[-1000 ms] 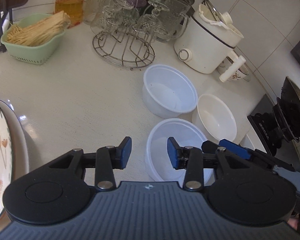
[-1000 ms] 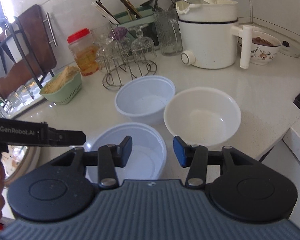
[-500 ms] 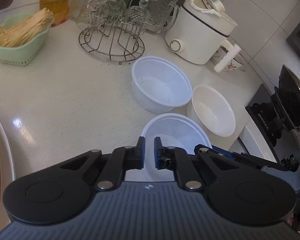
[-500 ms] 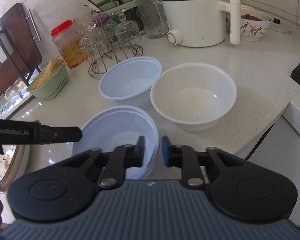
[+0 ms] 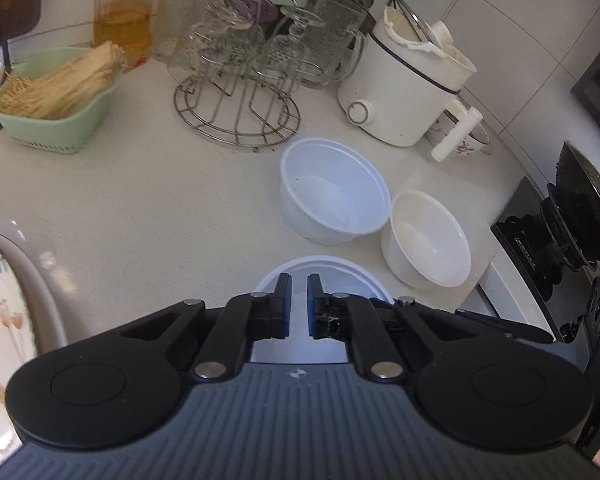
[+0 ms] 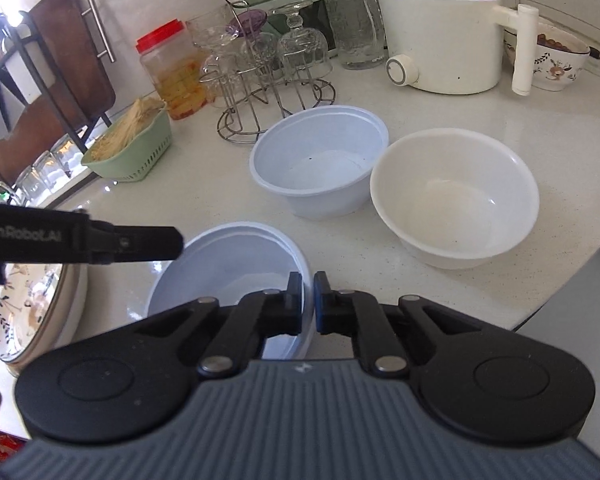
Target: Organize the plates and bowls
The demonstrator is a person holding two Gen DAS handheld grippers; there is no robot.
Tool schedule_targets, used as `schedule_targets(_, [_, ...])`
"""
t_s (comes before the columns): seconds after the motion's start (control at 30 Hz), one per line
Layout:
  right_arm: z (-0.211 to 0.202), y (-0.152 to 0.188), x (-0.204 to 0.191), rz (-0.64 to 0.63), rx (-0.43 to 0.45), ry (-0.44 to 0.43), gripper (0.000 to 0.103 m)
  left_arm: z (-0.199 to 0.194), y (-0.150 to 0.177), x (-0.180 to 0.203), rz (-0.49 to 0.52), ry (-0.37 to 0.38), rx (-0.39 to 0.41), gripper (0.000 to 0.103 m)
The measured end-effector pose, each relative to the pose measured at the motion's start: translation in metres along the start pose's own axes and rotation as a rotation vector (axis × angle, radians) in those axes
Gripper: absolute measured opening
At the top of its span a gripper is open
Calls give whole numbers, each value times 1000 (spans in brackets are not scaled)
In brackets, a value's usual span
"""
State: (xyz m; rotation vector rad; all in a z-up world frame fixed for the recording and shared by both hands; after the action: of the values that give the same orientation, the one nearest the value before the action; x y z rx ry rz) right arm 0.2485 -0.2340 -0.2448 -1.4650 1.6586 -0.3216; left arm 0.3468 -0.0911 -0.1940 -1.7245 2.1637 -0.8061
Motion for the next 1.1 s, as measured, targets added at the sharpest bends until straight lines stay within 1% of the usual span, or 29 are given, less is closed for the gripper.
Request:
schedule_targets(0.13, [5,-3,-1,1,-7,-4,8,-4,-1,-21,-38,-53,-1,13])
schedule_targets(0.2, [8,-5,-1,1,-12,-3,8,-3,1,-31,-63,-69,-11,18])
schedule_targets(0.27, [11,-7,-3,-6,-18,-5,8,0,6,-39,-76,-90,-26,27])
schedule_targets(0.3, [12,-7,-5,-10,-22,-7,8,1,9,-41,-78,-95,-32,27])
schedule_targets(0.43, [18,-8,-12,-22,-33,-20,8,7,21,-46,-90,-75,-65,27])
schedule_targets(0.57, [26,-10,-19,-21,-49,-50,8,16,23,-46,-92,-51,-87,27])
schedule_targets(0.63, [30,-11,-21,-22,-55,-54,9,17,21,-47,-83,-70,-78,26])
schedule_targets(0.73, [34,-15,-24,-17,-60,-72,9,14,17,-54,-89,-78,-67,20])
schedule_targets(0.83, [41,-20,-30,-16,-63,-102,9,8,12,-63,-98,-91,-57,20])
schedule_targets(0.97, [52,-31,-43,-58,-67,-144,9,0,1,-76,-104,-124,-35,20])
schedule_targets(1.1, [62,-42,-48,-64,-59,-161,11,0,-11,-86,-120,-134,-40,20])
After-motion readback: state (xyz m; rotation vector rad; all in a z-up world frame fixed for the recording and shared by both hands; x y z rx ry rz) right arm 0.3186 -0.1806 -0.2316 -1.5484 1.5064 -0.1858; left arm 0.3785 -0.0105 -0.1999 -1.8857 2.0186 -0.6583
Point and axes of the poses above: each gripper's, at about its wrist camera, not at the fingertips, and z roughly the way its jaws point, x to its right, y to its underside, the point moved 6 cm from there along z, roughly the way its jaws point, and after that the axes turned 15 degrees about -y, right-handed, at the moved point
